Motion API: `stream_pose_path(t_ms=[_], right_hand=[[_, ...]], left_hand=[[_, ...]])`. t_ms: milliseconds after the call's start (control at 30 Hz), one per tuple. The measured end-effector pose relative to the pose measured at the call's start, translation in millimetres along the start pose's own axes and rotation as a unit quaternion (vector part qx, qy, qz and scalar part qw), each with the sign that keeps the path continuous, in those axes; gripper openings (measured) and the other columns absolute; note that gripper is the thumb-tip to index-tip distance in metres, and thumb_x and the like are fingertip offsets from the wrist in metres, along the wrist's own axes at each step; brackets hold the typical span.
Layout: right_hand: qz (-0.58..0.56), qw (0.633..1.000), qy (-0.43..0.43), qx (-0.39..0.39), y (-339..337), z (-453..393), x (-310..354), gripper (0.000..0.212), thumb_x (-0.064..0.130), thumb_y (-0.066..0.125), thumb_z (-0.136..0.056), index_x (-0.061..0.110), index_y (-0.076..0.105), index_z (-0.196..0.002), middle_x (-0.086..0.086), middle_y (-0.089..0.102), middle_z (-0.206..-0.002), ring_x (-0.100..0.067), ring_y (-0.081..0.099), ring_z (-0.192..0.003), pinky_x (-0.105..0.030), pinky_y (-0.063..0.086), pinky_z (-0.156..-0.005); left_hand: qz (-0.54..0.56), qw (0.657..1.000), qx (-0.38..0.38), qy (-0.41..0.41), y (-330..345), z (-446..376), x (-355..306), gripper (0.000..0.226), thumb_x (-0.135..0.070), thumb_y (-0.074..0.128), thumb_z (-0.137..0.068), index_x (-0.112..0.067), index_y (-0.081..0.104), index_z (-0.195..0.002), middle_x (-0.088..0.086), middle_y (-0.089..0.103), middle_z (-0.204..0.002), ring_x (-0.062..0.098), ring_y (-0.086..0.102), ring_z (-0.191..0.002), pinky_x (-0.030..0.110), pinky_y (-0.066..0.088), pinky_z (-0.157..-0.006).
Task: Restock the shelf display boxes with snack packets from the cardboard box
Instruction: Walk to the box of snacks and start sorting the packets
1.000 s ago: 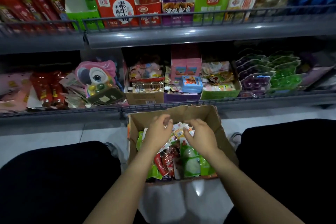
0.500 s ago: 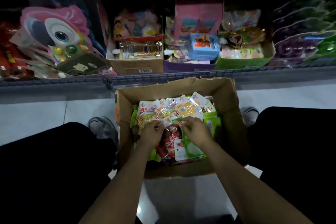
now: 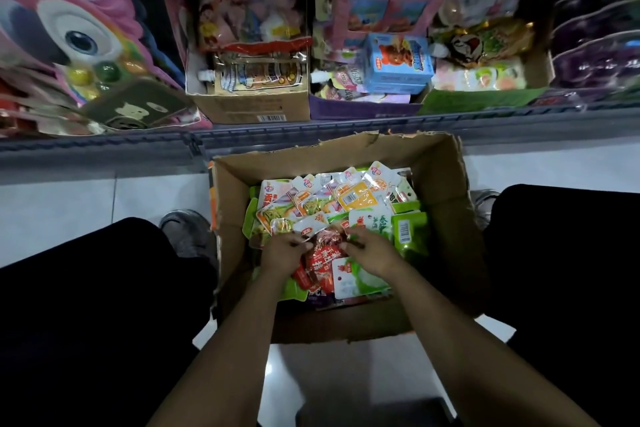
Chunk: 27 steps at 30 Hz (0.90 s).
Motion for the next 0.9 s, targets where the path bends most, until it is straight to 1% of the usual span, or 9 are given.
stream_pose_path(t_ms=[100,167,233,400,500,600,700,800,900], right_hand=[[-0.029,0.999,0.001,-0.013,-4.8,3.2,4.7,0.048,0.031,0.056,-0.093,0.019,0.044,-0.138,-0.005,0.044,-0.143,-0.022,0.046,-0.128,-0.033,0.039,-0.104],[-0.059,0.998,0.005,-0.026,-8.7,7.1,10.2,0.05,0.032,0.057,-0.092,0.02,0.044,-0.139,-0.008,0.047,-0.14,-0.023,0.046,-0.127,-0.03,0.039,-0.099],[-0.09,0.995,0.006,-0.041,-14.3,12.5,18.8,0.052,0.034,0.058,-0.091,0.02,0.042,-0.139,-0.01,0.05,-0.138,-0.025,0.048,-0.125,-0.029,0.039,-0.096],[-0.151,0.984,-0.028,-0.092,-34.4,32.4,48.5,0.058,0.038,0.06,-0.089,0.019,0.039,-0.14,-0.011,0.054,-0.13,-0.027,0.053,-0.117,-0.032,0.043,-0.095],[-0.239,0.959,-0.066,-0.135,-46.8,50.5,70.8,0.048,0.031,0.068,-0.085,0.02,0.048,-0.127,-0.009,0.065,-0.108,-0.028,0.062,-0.104,-0.044,0.049,-0.093],[-0.346,0.92,-0.101,-0.153,-61.9,75.0,97.7,0.047,0.016,0.071,-0.082,0.009,0.047,-0.122,-0.003,0.067,-0.087,-0.02,0.066,-0.081,-0.033,0.056,-0.078],[-0.388,0.893,-0.147,-0.174,-81.8,102.8,125.7,0.052,0.007,0.072,-0.079,0.004,0.046,-0.124,-0.01,0.065,-0.099,-0.024,0.065,-0.086,-0.039,0.055,-0.078],[-0.403,0.878,-0.189,-0.176,-101.0,131.6,152.5,0.052,0.008,0.072,-0.079,0.009,0.046,-0.125,-0.012,0.065,-0.098,-0.025,0.064,-0.087,-0.041,0.053,-0.08],[-0.39,0.873,-0.232,-0.18,-121.1,160.5,179.6,0.052,0.009,0.073,-0.079,0.014,0.047,-0.124,-0.007,0.066,-0.092,-0.021,0.066,-0.085,-0.039,0.054,-0.081]], left_hand=[[0.026,1.0,0.007,-0.002,-12.8,4.6,-13.8,0.017,-0.015,0.07,-0.083,-0.001,0.071,-0.094,0.009,0.065,-0.117,0.025,0.06,-0.102,0.027,0.047,-0.08],[0.031,0.999,0.016,0.014,-24.7,10.3,-25.6,0.013,-0.017,0.07,-0.084,-0.005,0.069,-0.088,0.011,0.068,-0.106,0.021,0.06,-0.085,0.024,0.044,-0.064],[0.049,0.998,0.021,0.044,-39.2,17.5,-38.4,0.009,-0.017,0.07,-0.083,-0.008,0.067,-0.082,0.01,0.068,-0.095,0.017,0.057,-0.078,0.02,0.041,-0.058],[0.076,0.991,0.02,0.104,-74.7,50.0,-72.1,0.011,-0.019,0.069,-0.084,-0.009,0.065,-0.08,0.002,0.063,-0.077,0.015,0.055,-0.071,0.022,0.04,-0.061],[0.096,0.987,0.023,0.124,-93.2,71.5,-87.4,0.012,-0.022,0.067,-0.085,-0.012,0.066,-0.079,0.001,0.066,-0.076,0.016,0.059,-0.068,0.024,0.044,-0.062],[0.145,0.978,0.037,0.146,-110.7,93.4,-103.1,0.012,-0.021,0.067,-0.085,-0.014,0.066,-0.076,0.004,0.068,-0.075,0.02,0.062,-0.071,0.029,0.047,-0.073],[0.16,0.97,0.042,0.177,-129.6,119.3,-122.9,0.014,-0.018,0.067,-0.085,-0.014,0.064,-0.073,0.004,0.067,-0.071,0.018,0.06,-0.068,0.032,0.045,-0.073],[0.167,0.96,0.067,0.213,-153.4,148.7,-143.2,0.007,-0.015,0.071,-0.081,-0.011,0.065,-0.08,0.005,0.07,-0.074,0.021,0.063,-0.072,0.033,0.047,-0.077],[0.155,0.95,0.082,0.258,-178.0,180.1,-165.2,0.016,-0.009,0.073,-0.077,-0.01,0.064,-0.09,0.008,0.072,-0.083,0.024,0.066,-0.078,0.036,0.051,-0.079]])
Point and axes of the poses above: each hand's wrist, its own z-axis away from the middle knuckle, its own y-axis out of the palm, x = y × z, the point moved 2 cm from there along -z, towards the middle knuckle
